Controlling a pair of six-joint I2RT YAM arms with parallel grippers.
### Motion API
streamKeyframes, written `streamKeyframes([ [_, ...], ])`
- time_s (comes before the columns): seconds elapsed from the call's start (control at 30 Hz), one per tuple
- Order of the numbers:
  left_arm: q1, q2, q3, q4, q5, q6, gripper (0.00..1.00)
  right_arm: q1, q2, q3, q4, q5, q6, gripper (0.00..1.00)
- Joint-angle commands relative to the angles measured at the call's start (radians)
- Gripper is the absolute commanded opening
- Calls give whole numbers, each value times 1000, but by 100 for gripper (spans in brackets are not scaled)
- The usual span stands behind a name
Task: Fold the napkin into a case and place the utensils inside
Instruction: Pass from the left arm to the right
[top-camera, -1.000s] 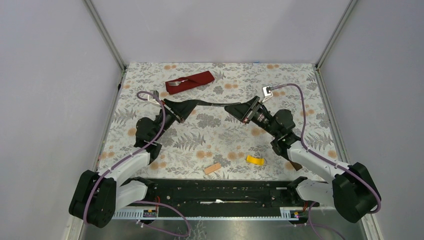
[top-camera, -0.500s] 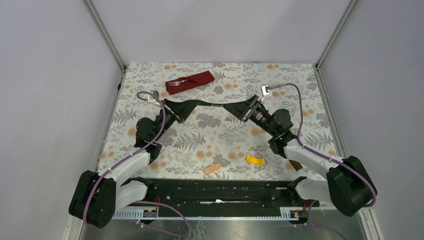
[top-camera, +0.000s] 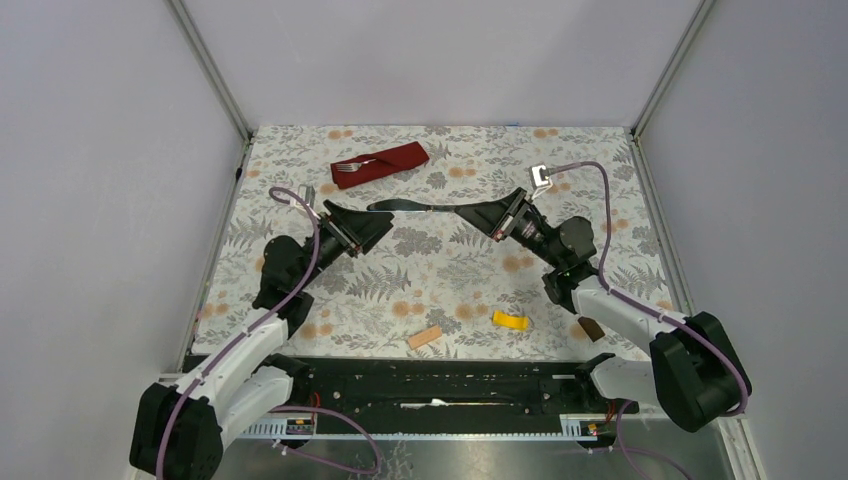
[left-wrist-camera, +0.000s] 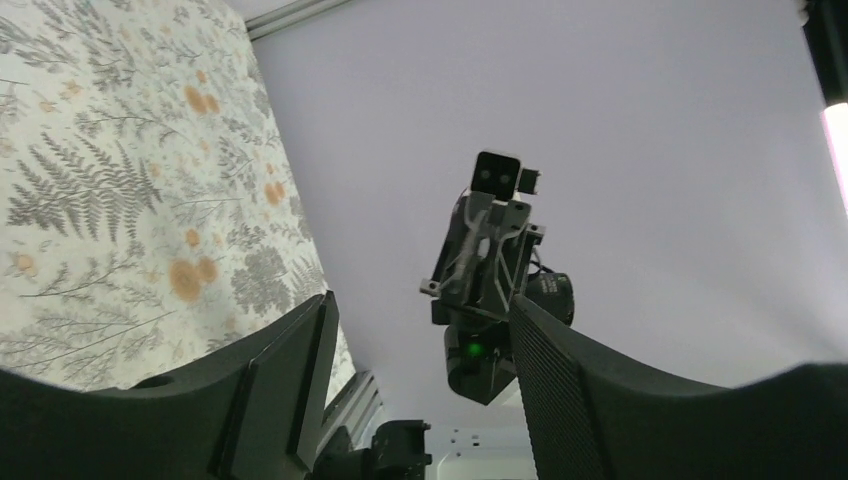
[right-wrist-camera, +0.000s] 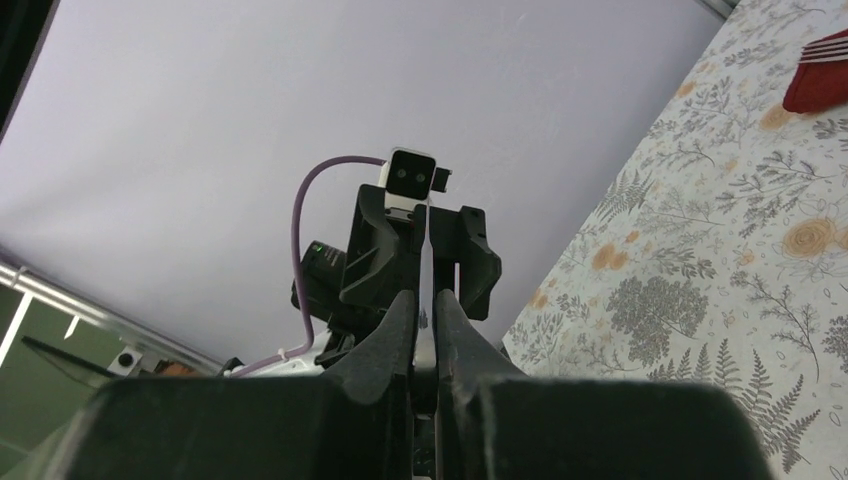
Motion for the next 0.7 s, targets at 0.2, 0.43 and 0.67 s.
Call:
streamKeyframes([
  [0.2,79,-50,-16,75,220,8,68,-92,-39,-18,199,-191,112,0],
  [0.43,79,-66,-15,179,187,-16,62,-91,24,-11,306,-199,186,0],
  [0.67,79,-69,-36,282,107,-102,54,-91,31,-17,302,-196,181,0],
])
